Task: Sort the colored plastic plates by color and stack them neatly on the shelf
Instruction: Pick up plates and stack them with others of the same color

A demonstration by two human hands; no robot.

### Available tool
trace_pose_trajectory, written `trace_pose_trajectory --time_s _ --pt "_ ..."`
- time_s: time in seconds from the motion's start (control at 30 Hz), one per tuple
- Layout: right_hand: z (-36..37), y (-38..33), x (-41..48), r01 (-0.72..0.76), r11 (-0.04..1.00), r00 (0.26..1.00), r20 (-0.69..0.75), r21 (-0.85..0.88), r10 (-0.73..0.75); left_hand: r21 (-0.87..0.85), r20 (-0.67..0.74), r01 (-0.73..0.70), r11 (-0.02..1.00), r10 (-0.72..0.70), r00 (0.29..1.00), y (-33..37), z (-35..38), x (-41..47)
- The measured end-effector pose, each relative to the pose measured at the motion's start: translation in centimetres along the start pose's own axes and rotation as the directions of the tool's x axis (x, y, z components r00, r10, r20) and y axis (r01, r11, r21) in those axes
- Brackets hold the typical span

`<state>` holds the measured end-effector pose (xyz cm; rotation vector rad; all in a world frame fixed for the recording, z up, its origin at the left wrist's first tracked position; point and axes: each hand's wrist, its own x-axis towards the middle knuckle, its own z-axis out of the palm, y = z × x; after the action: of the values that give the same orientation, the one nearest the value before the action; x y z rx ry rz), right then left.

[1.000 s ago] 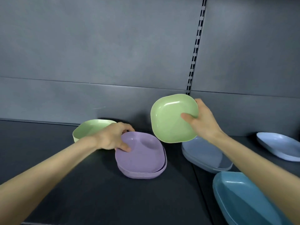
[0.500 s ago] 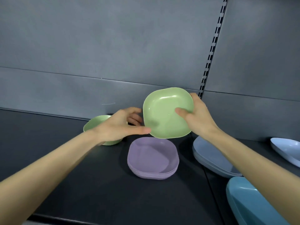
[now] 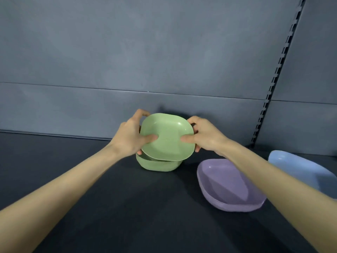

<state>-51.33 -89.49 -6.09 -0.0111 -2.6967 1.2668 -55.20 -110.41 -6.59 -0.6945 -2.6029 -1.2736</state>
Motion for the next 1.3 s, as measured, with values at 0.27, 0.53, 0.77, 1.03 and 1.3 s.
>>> trace_pose_trajectory --time_s 0.27,0.53,0.77,1.03,1.3 --pt "3.5 -0.4 1.7 -0.103 0.992 0.992 -0.080 -0.078 0.096 0.029 0.124 -0.025 0.999 0.022 0.992 -5.0 -0.6 3.6" --pt "4.1 0.7 3.1 -0.185 0.964 0.981 -0.087 -0.189 0.171 0.083 0.183 -0.013 0.996 -0.002 0.983 -6.8 0.8 5.2" --pt "4.4 1.2 3.6 -0.183 0.954 0.981 0.016 -0.238 0.192 0.045 0.275 0.035 0.998 -0.046 0.960 -7.6 0.6 5.5" --pt "4.6 1.5 3.7 -0.195 0.942 0.974 0.054 -0.274 0.218 0.064 0.310 0.009 0.998 -0.029 0.950 -7.9 0.6 5.4" --pt "2.6 -1.0 1.8 -0.127 0.900 0.992 -0.065 -0.416 0.110 0.133 0.208 -0.220 0.966 0.190 0.960 -5.5 -1.1 5.3"
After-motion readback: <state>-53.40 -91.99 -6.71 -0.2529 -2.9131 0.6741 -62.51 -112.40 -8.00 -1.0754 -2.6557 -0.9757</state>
